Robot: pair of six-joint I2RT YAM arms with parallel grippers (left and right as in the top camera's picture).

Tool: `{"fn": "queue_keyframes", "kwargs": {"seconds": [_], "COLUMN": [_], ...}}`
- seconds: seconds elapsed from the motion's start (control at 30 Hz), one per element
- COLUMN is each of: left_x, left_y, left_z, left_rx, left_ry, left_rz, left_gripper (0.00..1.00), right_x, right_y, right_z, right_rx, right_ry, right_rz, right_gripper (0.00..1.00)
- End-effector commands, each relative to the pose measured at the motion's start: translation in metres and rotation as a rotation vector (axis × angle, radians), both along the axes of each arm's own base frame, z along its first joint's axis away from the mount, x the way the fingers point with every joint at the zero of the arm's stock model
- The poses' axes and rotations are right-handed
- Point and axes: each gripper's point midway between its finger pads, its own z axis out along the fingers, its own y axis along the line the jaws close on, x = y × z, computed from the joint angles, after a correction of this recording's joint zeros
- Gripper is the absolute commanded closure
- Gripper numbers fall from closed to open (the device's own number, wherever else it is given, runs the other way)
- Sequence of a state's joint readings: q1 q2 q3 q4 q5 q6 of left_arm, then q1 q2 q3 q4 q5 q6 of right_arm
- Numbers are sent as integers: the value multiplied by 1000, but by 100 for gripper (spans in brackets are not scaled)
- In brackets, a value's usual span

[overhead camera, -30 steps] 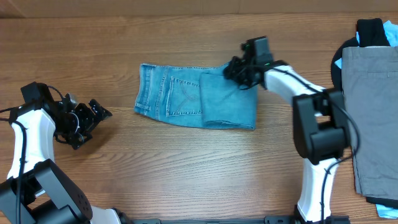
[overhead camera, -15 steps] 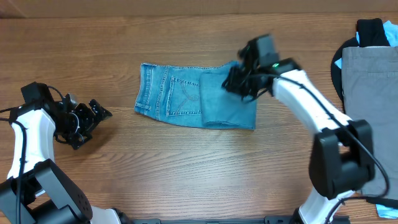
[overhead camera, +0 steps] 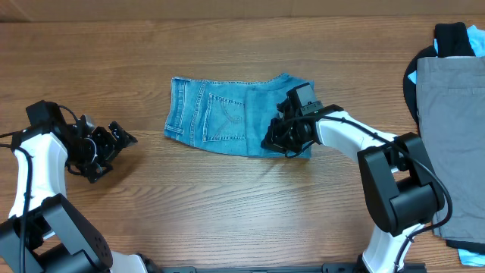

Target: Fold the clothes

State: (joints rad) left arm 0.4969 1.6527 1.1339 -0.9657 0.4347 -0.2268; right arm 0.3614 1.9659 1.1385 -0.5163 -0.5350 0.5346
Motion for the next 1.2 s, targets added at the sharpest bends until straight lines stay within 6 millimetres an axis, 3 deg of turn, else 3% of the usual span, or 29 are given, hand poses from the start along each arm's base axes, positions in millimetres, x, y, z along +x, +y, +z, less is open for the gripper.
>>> {"fn": "queue_keyframes", "kwargs": {"seconds": [0.0, 0.1, 0.17, 0.2, 0.23, 0.27, 0.33, 0.5, 0.63, 0.8, 0.97, 1.0, 1.17], "left_x": [7, 28, 42, 49, 53, 62, 73, 88, 103, 116, 119, 121, 121], "left_y": [-9, -19, -22, -24, -25, -29, -40, -69, -78, -84, -91, -96, -124], "left_z": [2, 15, 21, 24, 25, 27, 30, 30, 25, 16, -18, -30, -53], "left_rx": [-23, -64, -64, -52, -45, -18, 11, 76, 198, 153, 110, 83, 4], "left_ry": [-63, -213, -287, -320, -333, -373, -425, -459, -463, -481, -424, -402, -370], "left_rz": [-85, -175, -196, -211, -220, -256, -323, -430, -463, -441, -460, -472, -530], "left_gripper": [0, 0, 0, 0, 0, 0, 0, 0, 0, 0, 0, 0, 0], "right_x": [-3, 5, 10, 10, 10, 7, 1, -18, -36, -47, -49, -49, -49], "right_y": [-40, -44, -46, -48, -48, -49, -50, -48, -42, -28, -23, -23, -24], "right_z": [-16, 8, 33, 49, 55, 77, 101, 142, 162, 169, 170, 170, 170], "right_rx": [-192, -202, -205, -208, -205, -190, -179, -163, -145, -112, -106, -106, -108], "right_ry": [4, -58, -107, -133, -144, -177, -220, -300, -333, -375, -382, -382, -383], "right_rz": [-82, -97, -108, -114, -116, -120, -121, -106, -70, 43, 56, 56, 55], "right_gripper": [96, 92, 73, 55, 51, 37, 34, 2, 0, 0, 0, 0, 0]}}
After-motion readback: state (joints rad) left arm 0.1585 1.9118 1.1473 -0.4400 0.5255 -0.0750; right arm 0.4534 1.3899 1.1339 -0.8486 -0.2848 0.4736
